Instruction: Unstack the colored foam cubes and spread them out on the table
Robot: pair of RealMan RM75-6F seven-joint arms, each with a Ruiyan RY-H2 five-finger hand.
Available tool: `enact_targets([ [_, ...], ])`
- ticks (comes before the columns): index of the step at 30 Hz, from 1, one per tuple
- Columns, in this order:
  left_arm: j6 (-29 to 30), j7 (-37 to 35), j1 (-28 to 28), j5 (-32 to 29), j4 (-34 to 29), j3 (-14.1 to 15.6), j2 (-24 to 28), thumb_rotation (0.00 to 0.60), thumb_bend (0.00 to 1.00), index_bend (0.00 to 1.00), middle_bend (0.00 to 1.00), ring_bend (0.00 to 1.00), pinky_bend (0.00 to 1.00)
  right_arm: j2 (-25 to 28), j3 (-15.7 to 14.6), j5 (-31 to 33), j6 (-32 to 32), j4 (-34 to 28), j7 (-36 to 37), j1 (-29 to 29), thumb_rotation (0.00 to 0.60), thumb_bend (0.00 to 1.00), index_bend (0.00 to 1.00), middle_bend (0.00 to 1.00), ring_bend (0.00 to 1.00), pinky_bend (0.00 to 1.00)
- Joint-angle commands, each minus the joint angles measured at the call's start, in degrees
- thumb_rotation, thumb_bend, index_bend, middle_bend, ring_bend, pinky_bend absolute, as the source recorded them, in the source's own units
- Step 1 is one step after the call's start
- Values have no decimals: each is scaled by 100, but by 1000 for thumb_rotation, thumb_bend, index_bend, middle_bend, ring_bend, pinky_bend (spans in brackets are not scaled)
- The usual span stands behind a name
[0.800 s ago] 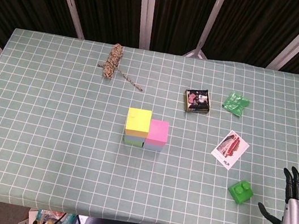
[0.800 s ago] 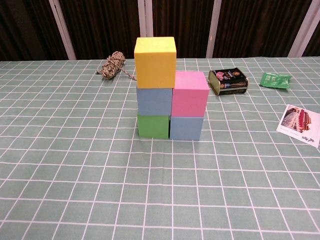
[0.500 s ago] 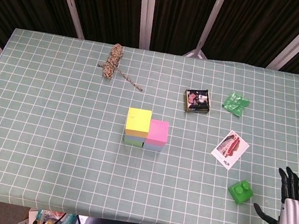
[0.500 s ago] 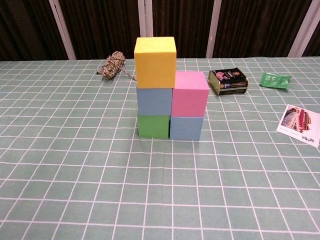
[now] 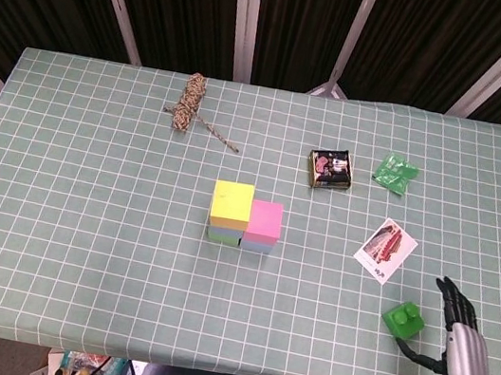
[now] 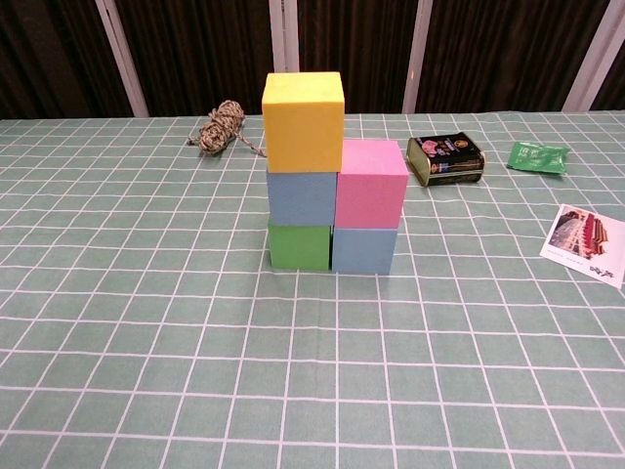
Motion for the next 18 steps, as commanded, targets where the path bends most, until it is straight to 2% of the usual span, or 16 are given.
enact_targets([
  [1, -32, -89, 19, 53, 5, 41, 54, 600, 170, 158, 0, 0, 0, -168, 27, 127, -416, -3, 256, 264, 600, 141, 25, 0, 0, 0],
  [9, -122, -30, -20, -190, -62, -57, 51, 600, 170, 157, 0, 0, 0, -624, 467, 865, -1386, -17, 528, 913, 600, 141, 26, 0, 0, 0],
  [18, -126, -81, -5, -277, -101, -91, 93, 600, 170, 156, 0, 0, 0, -1349, 1079, 1845, -1554, 57, -504, 1557, 600, 141, 26, 0, 0, 0],
])
